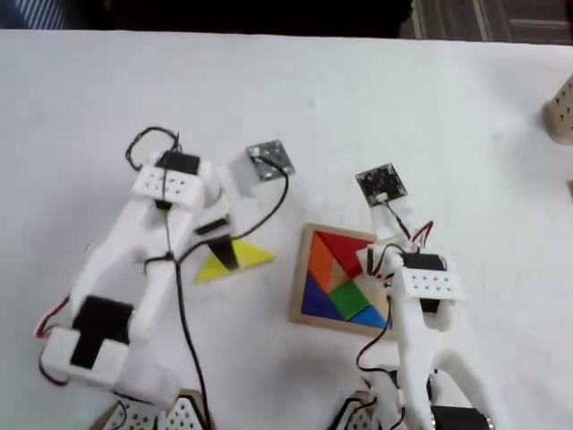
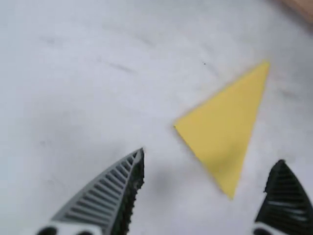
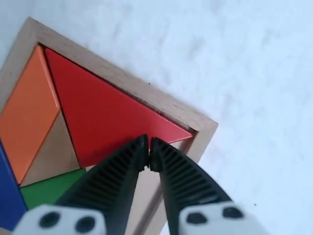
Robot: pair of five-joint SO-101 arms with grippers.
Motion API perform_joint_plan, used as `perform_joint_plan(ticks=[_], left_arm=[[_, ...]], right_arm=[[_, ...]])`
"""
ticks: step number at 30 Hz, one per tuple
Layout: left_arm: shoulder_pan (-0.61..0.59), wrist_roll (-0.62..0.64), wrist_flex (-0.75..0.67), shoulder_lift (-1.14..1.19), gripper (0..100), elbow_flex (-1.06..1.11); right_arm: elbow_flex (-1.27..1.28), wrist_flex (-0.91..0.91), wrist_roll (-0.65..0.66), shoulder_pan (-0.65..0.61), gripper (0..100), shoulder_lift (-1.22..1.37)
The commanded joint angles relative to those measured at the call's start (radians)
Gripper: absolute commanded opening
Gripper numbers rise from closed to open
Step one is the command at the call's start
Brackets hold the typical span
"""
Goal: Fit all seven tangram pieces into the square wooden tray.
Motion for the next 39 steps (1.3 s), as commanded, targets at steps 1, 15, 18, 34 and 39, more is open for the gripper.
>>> perform_joint_plan(ticks=[1,15,18,34,39], left_arm=[[0.021,0.005,0.008,0.051,39,-0.117],[0.084,-0.008,0.183,0.222,39,-0.316],[0.054,-0.081,0.169,0.255,39,-0.31],[0.013,-0.133,0.071,0.346,39,-0.308],[0.031,-0.124,0.057,0.354,38,-0.307]], right_arm=[[-0.003,-0.028,0.012,0.001,1.9,-0.033],[0.003,-0.033,0.011,-0.031,1.8,-0.031],[0.003,-0.033,0.011,-0.033,1.8,-0.031],[0.005,-0.033,0.011,-0.054,1.8,-0.031],[0.005,-0.033,0.006,-0.054,1.8,-0.031]])
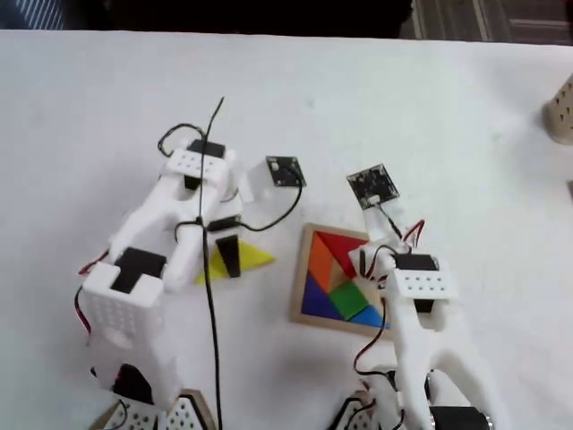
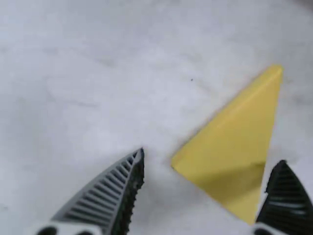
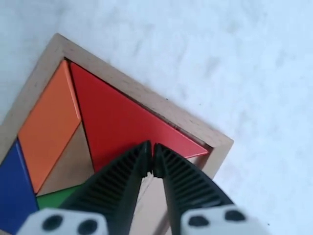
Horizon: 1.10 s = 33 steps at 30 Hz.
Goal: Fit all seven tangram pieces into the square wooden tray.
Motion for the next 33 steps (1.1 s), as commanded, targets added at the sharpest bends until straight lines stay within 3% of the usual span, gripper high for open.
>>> perform_joint_plan(ticks=[1,5,11,20,28,33], left_arm=[[0.018,0.0,-0.048,-0.008,38,-0.034],[0.042,0.138,-0.149,-0.018,33,0.041],[0.031,0.074,-0.13,-0.019,30,0.048],[0.013,0.092,-0.157,-0.019,30,0.048],[-0.008,0.362,-0.236,-0.018,22,0.035],[-0.047,0.643,-0.236,-0.01,22,-0.012]], right_arm=[[-0.005,-0.018,0.006,-0.007,1.8,-0.031],[-0.005,-0.015,0.006,-0.004,1.8,-0.033],[-0.005,-0.012,0.006,-0.001,1.8,-0.033],[-0.005,-0.012,0.009,0.001,1.8,-0.033],[-0.005,-0.012,0.011,0.001,1.8,-0.033],[-0.005,-0.012,0.011,-0.002,1.8,-0.033]])
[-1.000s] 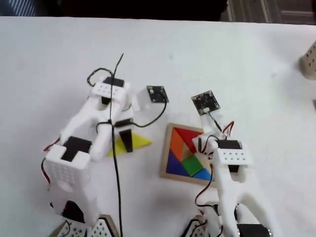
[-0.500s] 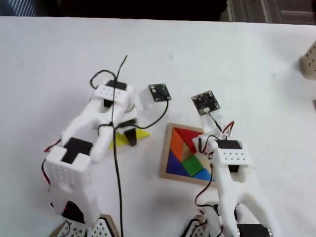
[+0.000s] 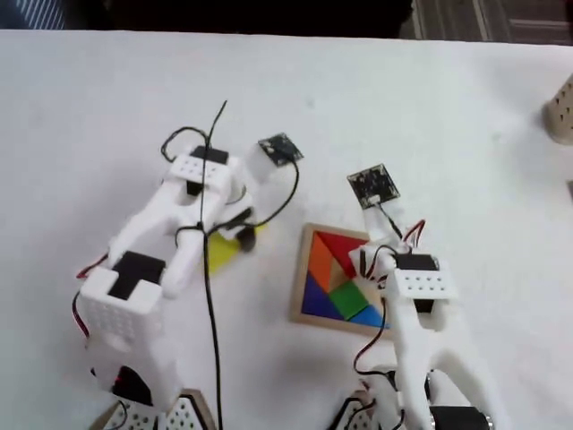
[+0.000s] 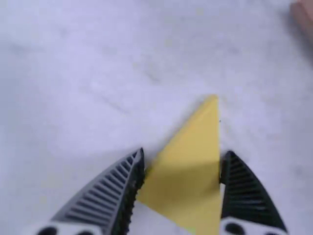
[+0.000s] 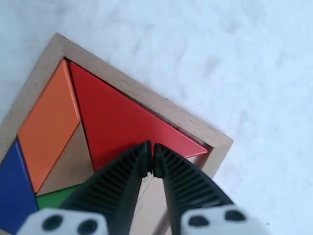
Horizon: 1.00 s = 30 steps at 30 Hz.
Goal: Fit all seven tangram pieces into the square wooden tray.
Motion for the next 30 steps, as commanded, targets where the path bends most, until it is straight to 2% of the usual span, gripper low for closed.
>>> perform_joint_plan(ticks=[1,4,10,12,14,16,19,21,23,28,30], left_arm=[[-0.077,0.242,-0.091,-0.002,22,-0.077],[-0.148,0.396,-0.11,-0.002,22,-0.084],[-0.289,0.609,-0.161,-0.012,22,-0.086],[-0.314,0.661,-0.153,-0.012,22,-0.086],[-0.321,0.663,-0.127,-0.012,23,-0.084],[-0.326,0.657,-0.089,-0.013,28,-0.084],[-0.323,0.663,-0.025,-0.041,46,-0.069],[-0.318,0.715,0.023,-0.076,55,-0.034],[-0.311,0.789,0.037,-0.128,59,0.031],[-0.297,0.865,0.028,-0.312,54,0.219],[-0.277,0.905,-0.032,-0.361,51,0.307]], right_arm=[[-0.005,-0.012,0.011,-0.001,1.8,-0.033],[-0.005,-0.012,0.011,-0.001,1.8,-0.033],[-0.005,-0.012,0.011,-0.001,1.8,-0.033],[-0.005,-0.012,0.011,-0.001,1.8,-0.033],[-0.005,-0.01,0.012,-0.001,1.8,-0.033],[-0.005,-0.01,0.012,-0.001,1.8,-0.033],[-0.005,-0.01,0.012,-0.001,1.8,-0.033],[-0.005,-0.01,0.012,-0.001,1.8,-0.033],[-0.005,-0.01,0.012,-0.001,1.8,-0.033],[-0.005,-0.01,0.012,-0.002,1.8,-0.033],[-0.005,-0.01,0.012,-0.002,1.8,-0.033]])
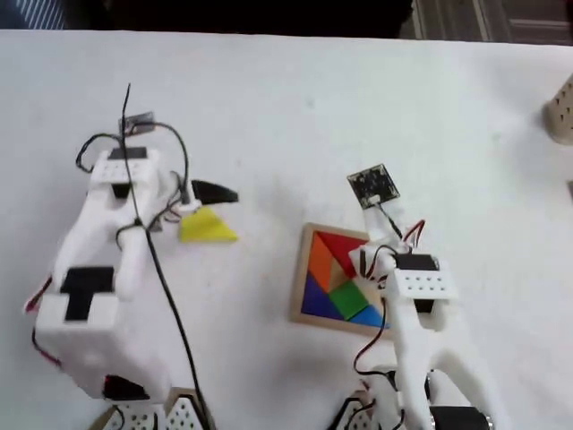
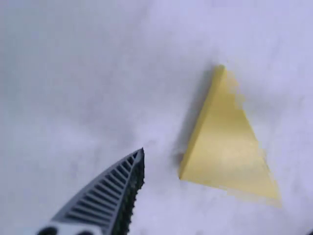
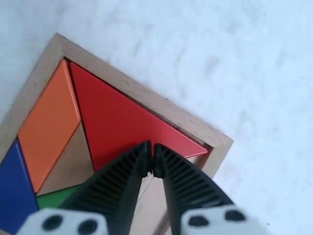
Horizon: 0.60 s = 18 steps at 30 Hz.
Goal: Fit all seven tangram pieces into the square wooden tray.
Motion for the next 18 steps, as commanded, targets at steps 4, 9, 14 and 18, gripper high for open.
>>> perform_joint_plan(ticks=[4,9,14,18], left_arm=[[0.054,0.123,-0.141,-0.131,44,0.176],[0.056,0.221,-0.161,-0.131,40,0.187],[0.071,0.25,-0.238,-0.13,40,0.187],[0.137,0.285,-0.241,-0.13,40,0.196]], right_arm=[[-0.005,-0.01,0.012,-0.001,1.8,-0.033],[-0.005,0.005,0.012,-0.001,1.9,-0.035],[-0.005,0.005,0.014,-0.001,1.9,-0.035],[-0.005,0.005,0.014,-0.001,1.9,-0.035]])
